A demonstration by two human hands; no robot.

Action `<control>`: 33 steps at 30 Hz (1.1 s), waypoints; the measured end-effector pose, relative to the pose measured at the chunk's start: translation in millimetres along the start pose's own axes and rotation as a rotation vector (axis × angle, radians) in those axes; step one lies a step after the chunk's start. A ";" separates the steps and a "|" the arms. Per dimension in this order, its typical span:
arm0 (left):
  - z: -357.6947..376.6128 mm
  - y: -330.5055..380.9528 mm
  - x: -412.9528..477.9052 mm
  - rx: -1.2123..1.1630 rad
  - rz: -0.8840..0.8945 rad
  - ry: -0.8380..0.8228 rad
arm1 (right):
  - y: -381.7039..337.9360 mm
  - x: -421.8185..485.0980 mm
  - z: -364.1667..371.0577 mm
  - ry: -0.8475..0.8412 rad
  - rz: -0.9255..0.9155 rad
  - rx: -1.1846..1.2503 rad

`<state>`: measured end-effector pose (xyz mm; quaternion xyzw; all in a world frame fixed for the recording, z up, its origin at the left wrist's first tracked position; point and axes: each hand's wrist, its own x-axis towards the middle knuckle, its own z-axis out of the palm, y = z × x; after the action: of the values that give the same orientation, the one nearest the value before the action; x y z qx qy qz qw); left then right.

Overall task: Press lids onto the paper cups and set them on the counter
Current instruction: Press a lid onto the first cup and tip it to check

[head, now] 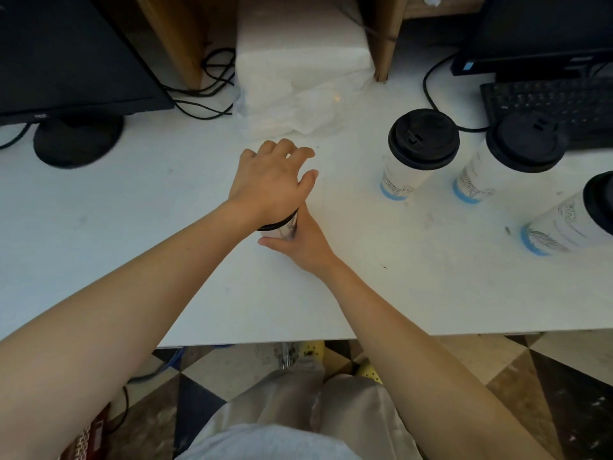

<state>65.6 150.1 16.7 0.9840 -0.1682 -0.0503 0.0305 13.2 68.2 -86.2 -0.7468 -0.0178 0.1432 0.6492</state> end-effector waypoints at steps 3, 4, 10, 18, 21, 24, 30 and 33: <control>-4.5 0.8 -1.2 0.013 0.045 -0.048 | -6.6 -3.8 1.9 0.044 -0.006 -0.001; -8.2 1.0 -1.3 -0.002 0.056 -0.074 | -9.2 -6.1 0.6 0.063 -0.009 -0.005; -86.2 7.8 -3.8 -0.144 -0.004 0.263 | -70.0 -17.2 -23.8 0.240 -0.187 -0.061; -163.6 8.9 -41.1 -0.881 -0.052 -0.010 | -153.3 -43.7 -69.2 0.592 -0.441 -0.580; -168.1 19.1 -44.7 -1.017 0.084 0.101 | -171.3 -61.7 -85.8 0.541 -0.435 -0.629; -163.9 26.0 -49.4 -1.034 0.231 0.179 | -182.8 -83.1 -113.2 0.417 -0.335 -0.457; -139.5 36.3 -52.8 -1.225 0.354 0.232 | -193.2 -108.0 -138.9 0.369 0.127 0.360; -129.4 41.4 -51.0 -1.206 0.483 0.201 | -195.9 -113.1 -142.8 0.367 0.073 0.379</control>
<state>18.4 133.7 152.9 0.7288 -0.3230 -0.0352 0.6027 -30.2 -63.0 142.9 -0.6254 0.1545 0.0295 0.7643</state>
